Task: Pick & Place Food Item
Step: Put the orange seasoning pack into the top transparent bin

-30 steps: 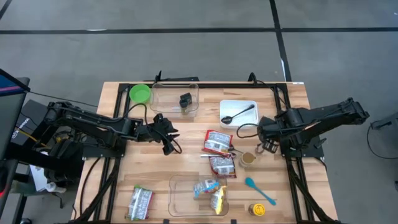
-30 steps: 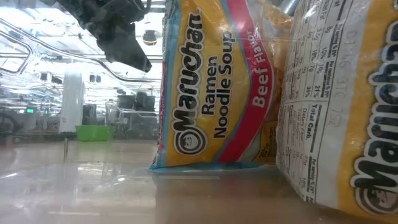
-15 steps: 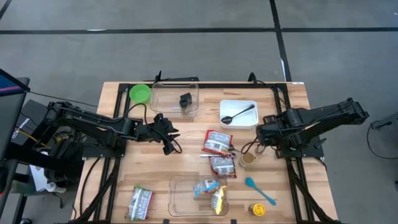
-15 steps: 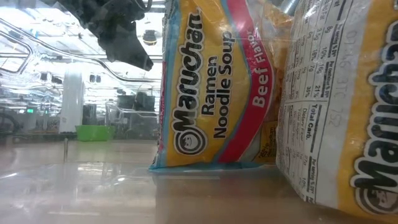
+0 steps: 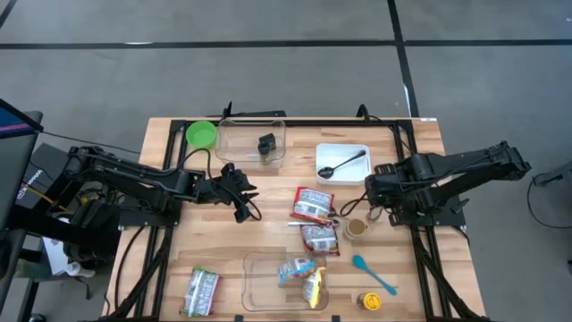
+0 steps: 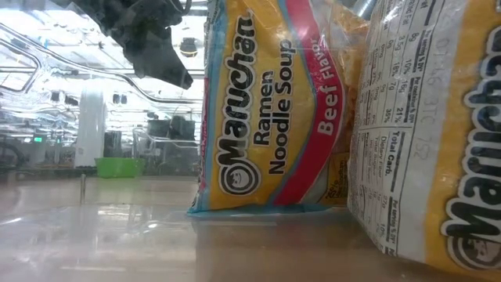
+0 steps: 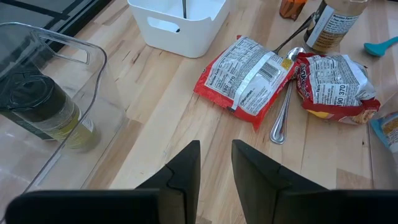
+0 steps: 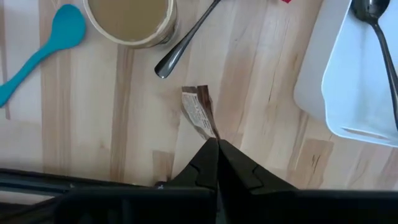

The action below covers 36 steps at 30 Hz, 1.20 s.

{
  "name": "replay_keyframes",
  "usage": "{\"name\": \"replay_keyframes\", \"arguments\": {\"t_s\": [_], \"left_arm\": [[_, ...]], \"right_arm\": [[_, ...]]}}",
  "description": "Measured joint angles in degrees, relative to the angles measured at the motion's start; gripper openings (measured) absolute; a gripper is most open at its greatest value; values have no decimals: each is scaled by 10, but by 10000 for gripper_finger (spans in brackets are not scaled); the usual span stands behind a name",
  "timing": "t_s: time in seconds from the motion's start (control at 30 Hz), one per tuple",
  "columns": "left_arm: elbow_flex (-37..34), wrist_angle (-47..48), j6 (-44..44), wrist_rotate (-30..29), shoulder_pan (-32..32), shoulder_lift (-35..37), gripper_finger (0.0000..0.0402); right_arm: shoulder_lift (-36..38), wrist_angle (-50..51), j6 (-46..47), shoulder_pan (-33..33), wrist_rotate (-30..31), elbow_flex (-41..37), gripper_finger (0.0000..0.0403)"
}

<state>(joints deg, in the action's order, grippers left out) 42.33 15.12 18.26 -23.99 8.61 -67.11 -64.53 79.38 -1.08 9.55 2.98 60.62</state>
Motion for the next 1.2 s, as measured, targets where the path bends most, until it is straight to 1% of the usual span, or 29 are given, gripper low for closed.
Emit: {"name": "replay_keyframes", "arguments": {"t_s": [0.13, 0.23, 0.5, 0.67, 0.8, 1.0, 1.2], "left_arm": [[0, 0, 0, 0, 0, 0, 85], [0, 0, 0, 0, 0, 0, 85], [0, 0, 0, 0, 0, 0, 85], [0, 0, 0, 0, 0, 0, 85], [0, 0, 0, 0, 0, 0, 85], [0, 0, 0, 0, 0, 0, 85], [0, 0, 0, 0, 0, 0, 85]], "right_arm": [[0, -4, 2, -1, 0, 0, 1], [0, -4, 28, -1, 0, 0, 11], [-7, -2, 30, -3, 0, 0, 79], [-35, 3, -7, -4, 0, 0, 108], [-69, 3, -24, -3, 0, 0, 117], [-115, 24, -44, -8, 1, 0, 118], [-148, 28, -50, -25, 20, 0, 118]]}}
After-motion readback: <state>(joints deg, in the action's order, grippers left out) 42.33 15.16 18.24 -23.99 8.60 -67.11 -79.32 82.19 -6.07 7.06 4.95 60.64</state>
